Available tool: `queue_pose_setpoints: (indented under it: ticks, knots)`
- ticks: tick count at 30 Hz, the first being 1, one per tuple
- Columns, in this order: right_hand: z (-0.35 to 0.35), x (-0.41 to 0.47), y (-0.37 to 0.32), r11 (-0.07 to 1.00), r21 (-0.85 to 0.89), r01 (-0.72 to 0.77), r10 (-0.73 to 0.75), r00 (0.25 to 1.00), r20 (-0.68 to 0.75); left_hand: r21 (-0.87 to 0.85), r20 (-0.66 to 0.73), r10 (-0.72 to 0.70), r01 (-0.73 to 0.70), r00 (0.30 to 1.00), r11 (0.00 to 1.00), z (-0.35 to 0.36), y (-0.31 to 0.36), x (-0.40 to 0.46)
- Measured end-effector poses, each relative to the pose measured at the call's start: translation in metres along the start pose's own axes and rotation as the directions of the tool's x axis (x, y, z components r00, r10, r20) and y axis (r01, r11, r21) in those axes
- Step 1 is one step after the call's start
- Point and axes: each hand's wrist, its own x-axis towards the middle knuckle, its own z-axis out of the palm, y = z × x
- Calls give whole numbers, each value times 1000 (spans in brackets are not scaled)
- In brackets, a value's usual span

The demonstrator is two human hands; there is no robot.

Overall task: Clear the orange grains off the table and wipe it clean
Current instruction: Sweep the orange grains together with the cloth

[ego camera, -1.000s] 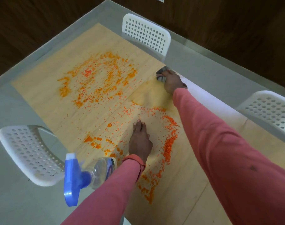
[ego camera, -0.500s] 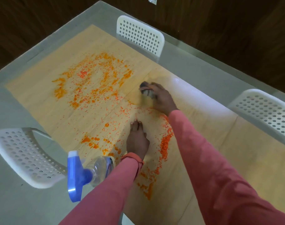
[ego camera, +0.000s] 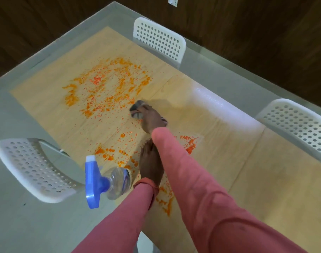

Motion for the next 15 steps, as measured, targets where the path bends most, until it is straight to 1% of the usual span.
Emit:
queue_pose_setpoints:
  ticks: [1, 2, 3, 6, 8, 11, 13, 15]
  knots:
    - [-2, 2, -9, 999, 32, 13, -14, 999, 47, -4, -10, 12, -12, 1000, 1000, 0, -3, -3]
    - [-6, 2, -11, 997, 70, 14, -19, 998, 64, 14, 5, 3, -3, 1000, 1000, -2, -4, -7]
    - [-11, -1, -8, 994, 107, 11, -15, 999, 39, 42, 27, -19, 18, 999, 999, -3, -5, -9]
    - [-35, -34, 21, 984, 180, -12, 34, 992, -120, -12, 18, -103, 104, 994, 995, -4, -4, -12]
    - [-46, -68, 54, 981, 188, -54, 98, 967, -236, 1, 6, -98, 98, 995, 995, -6, -2, -13]
    - [-51, -113, 113, 951, 186, -248, 302, 877, -374, 16, 26, -78, 78, 997, 997, -4, -3, -16]
    - [-39, -134, 140, 903, 194, -384, 430, 810, -400, 7, 42, -80, 80, 996, 997, -3, -5, -18]
    - [-21, -139, 142, 850, 163, -501, 521, 755, -398, 0, 46, -79, 79, 996, 997, -3, -6, -22]
